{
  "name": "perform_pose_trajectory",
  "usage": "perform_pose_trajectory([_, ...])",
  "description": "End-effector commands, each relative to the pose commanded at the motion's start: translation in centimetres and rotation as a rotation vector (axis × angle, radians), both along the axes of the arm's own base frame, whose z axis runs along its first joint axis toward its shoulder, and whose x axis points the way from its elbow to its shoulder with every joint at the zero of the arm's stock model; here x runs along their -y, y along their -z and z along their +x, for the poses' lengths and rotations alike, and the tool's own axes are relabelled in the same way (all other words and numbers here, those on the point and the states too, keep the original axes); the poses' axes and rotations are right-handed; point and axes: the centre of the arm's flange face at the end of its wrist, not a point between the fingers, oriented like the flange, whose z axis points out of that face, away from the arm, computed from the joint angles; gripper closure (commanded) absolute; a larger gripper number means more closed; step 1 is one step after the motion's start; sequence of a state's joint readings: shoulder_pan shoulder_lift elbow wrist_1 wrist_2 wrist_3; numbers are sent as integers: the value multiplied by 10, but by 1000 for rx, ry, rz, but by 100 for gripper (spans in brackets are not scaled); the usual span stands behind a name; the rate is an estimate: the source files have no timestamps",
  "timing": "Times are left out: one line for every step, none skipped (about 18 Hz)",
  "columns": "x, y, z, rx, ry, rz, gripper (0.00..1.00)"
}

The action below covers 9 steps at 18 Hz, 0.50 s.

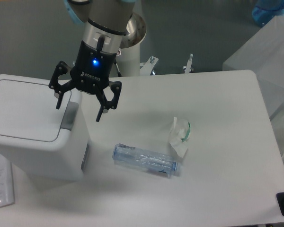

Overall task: Open the trash can
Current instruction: 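Lower the gripper fingers onto the trash can lid's grey edge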

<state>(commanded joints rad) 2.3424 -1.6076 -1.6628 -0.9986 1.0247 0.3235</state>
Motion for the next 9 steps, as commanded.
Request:
perform_pose_trajectory([0, 2, 0, -4, 9, -2, 0])
perform_pose_trajectory([-1, 5, -1, -5, 12, -6, 0])
perform_pose_trajectory([-2, 8, -3, -6, 12, -12, 0])
perform_pose_trajectory([-3, 11, -5, -12, 6, -23, 0])
perform_pose_trajectory([-4, 13, -8, -25, 1, -30, 0])
perform_pose_trajectory([-4, 13, -10, -41, -5, -30, 0])
perform_pose_trajectory([-5, 13, -11, -57, -6, -27, 0])
perform_pose_trajectory([-4, 11, -13, -78, -8, -26, 0])
perform_pose_trajectory([-4, 10, -14, -104, -5, -29, 0])
